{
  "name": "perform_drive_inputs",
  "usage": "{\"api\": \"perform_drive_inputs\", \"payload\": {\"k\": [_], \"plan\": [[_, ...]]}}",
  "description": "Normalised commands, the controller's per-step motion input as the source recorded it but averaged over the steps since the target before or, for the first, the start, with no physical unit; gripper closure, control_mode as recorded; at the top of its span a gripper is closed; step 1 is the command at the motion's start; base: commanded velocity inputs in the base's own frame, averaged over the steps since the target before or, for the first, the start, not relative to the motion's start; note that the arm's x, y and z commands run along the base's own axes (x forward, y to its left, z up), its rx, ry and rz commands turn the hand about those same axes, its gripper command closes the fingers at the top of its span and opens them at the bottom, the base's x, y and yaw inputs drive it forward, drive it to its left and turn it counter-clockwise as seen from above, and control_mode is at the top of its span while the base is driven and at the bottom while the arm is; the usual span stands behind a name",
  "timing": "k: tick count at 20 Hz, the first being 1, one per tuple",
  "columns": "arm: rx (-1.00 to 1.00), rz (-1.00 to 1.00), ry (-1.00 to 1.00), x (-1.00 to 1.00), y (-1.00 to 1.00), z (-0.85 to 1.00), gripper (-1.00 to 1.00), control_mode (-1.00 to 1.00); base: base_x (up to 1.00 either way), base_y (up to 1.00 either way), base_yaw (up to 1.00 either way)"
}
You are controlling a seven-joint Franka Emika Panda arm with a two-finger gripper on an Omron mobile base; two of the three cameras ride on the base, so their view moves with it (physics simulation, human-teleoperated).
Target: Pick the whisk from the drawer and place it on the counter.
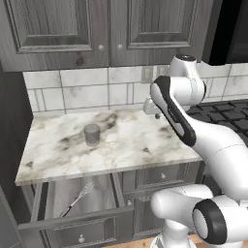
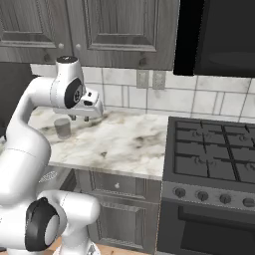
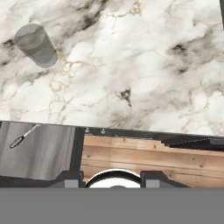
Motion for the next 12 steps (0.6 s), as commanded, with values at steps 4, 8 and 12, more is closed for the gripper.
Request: {"api": "perform_drive_inputs", "payload": {"k": [4, 8, 12], "plan": [[0.00, 0.00, -0.01, -0.30, 0.00, 0.00, -1.00, -1.00, 0.00, 0.00, 0.00], [0.01, 0.00, -0.02, -0.82, 0.00, 0.00, -1.00, -1.00, 0.00, 0.00, 0.00], [0.00, 0.00, 0.00, -0.81, 0.00, -0.02, -1.00, -1.00, 0.00, 0.00, 0.00]]}}
